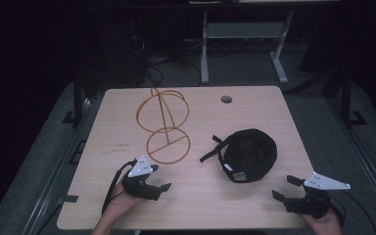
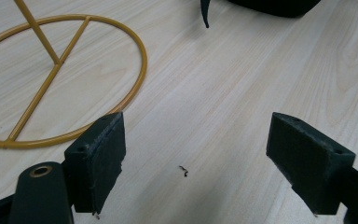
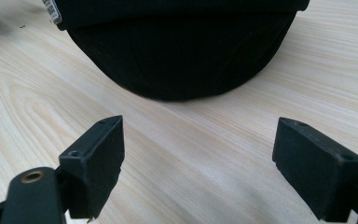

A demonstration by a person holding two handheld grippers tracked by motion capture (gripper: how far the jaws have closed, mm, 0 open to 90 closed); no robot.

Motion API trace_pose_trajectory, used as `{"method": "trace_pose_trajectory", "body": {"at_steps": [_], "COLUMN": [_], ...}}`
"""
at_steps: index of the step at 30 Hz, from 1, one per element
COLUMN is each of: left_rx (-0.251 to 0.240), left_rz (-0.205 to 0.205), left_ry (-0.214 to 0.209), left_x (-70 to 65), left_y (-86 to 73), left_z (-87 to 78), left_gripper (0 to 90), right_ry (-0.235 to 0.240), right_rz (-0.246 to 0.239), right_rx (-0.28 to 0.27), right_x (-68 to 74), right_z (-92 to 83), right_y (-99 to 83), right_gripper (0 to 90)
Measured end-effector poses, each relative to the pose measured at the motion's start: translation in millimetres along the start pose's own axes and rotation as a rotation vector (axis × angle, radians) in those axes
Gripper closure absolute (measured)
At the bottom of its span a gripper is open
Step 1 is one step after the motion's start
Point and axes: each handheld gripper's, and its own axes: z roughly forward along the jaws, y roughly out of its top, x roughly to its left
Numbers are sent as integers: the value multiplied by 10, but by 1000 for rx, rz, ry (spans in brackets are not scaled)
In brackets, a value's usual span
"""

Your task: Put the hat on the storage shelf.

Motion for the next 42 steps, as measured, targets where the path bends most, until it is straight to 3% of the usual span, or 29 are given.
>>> {"method": "trace_pose_trajectory", "body": {"at_steps": [6, 11, 12, 14, 19, 33, 37, 42], "left_rx": [2, 1, -3, -4, -8, -30, -35, -23], "left_rz": [18, 49, 45, -4, 0, 82, 75, 106], "left_ry": [-36, -39, -42, -73, -77, -119, -137, -160], "left_x": [-56, -113, -118, -118, -151, -375, -397, -482], "left_y": [28, 66, 76, 103, 159, 504, 574, 739], "left_z": [27, 29, 30, 50, 85, 196, 242, 350], "left_gripper": [209, 207, 204, 200, 192, 183, 183, 183], "right_ry": [1, 9, 8, 10, 9, -8, -18, -26], "right_rz": [3, -6, -6, -12, -18, 11, 23, 18], "right_rx": [11, 3, 2, 8, 17, -11, -13, -7], "right_x": [-4, 27, 28, 32, 18, 17, 25, 33], "right_z": [-8, -13, -6, 13, 15, 1, -16, -17], "right_y": [-33, -12, -8, -2, -19, 18, 13, 11], "right_gripper": [161, 161, 161, 160, 160, 155, 153, 153]}}
